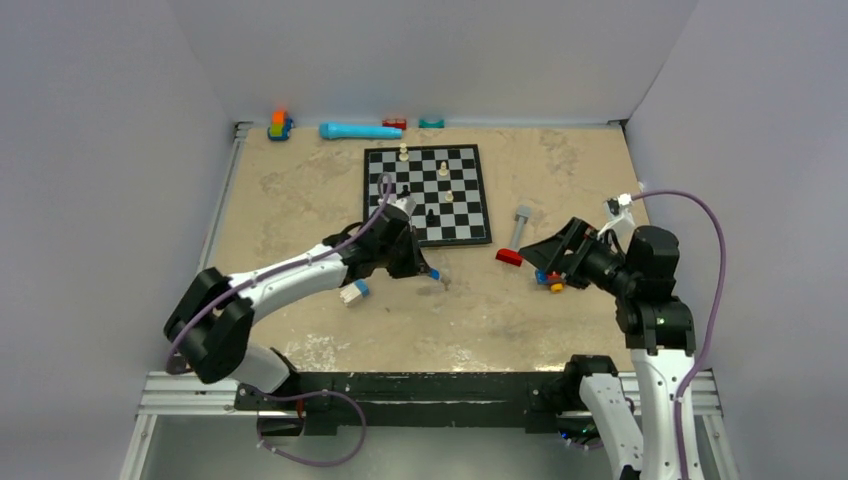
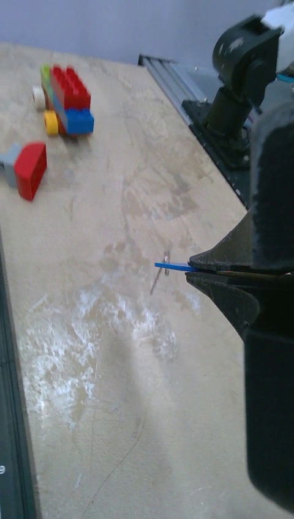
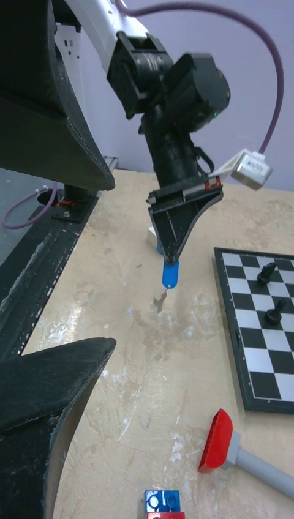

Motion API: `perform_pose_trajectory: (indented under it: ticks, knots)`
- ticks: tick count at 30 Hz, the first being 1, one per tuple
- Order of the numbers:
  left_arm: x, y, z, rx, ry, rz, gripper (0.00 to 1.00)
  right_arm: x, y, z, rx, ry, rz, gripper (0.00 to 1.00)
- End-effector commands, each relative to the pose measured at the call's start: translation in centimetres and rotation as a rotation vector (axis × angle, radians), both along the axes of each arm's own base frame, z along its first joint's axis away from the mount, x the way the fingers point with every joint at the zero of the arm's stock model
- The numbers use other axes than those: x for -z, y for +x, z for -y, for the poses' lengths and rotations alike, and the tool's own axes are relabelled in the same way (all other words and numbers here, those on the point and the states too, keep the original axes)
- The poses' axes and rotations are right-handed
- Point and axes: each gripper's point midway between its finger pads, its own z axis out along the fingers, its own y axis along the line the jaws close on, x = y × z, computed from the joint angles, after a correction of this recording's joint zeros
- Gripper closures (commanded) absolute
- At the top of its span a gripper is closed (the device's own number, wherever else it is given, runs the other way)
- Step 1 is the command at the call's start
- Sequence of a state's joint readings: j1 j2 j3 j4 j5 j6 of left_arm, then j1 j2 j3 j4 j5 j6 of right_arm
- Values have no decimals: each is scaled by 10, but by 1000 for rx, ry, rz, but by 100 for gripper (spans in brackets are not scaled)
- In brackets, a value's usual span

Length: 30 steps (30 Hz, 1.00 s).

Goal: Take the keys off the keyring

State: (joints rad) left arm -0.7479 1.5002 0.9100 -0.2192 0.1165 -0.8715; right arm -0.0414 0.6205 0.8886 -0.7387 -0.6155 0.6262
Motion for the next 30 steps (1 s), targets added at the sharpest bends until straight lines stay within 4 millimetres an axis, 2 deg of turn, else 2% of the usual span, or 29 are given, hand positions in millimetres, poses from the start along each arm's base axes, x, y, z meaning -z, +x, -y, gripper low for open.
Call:
perform_pose_trajectory:
  ticks: [1,10,15,21,24,26,28,30]
  knots:
    - [-79,-3,-4,8,-66,111,100,-41,-7,-9,-63,28,120,5]
    - [-169,-33,-32,18,-123,184,100,-106,-37,-39,-281,187,363,6]
    - [-214,-47,-45,-40,-225,208,100,-148,-54,-44,-337,207,518,7]
    - [-255,-62,-53,-106,-369,207,100,-190,-69,-46,-356,201,675,10]
    - [-276,-67,-59,-126,-423,224,100,-206,-64,-43,-331,182,693,10]
    - [-288,-69,-61,-134,-438,232,100,-212,-51,-39,-293,140,663,12]
    - [-298,-70,-63,-136,-440,239,100,-226,-39,-35,-268,107,655,13]
    - [-304,-70,-65,-136,-439,247,100,-248,-33,-34,-260,94,683,13]
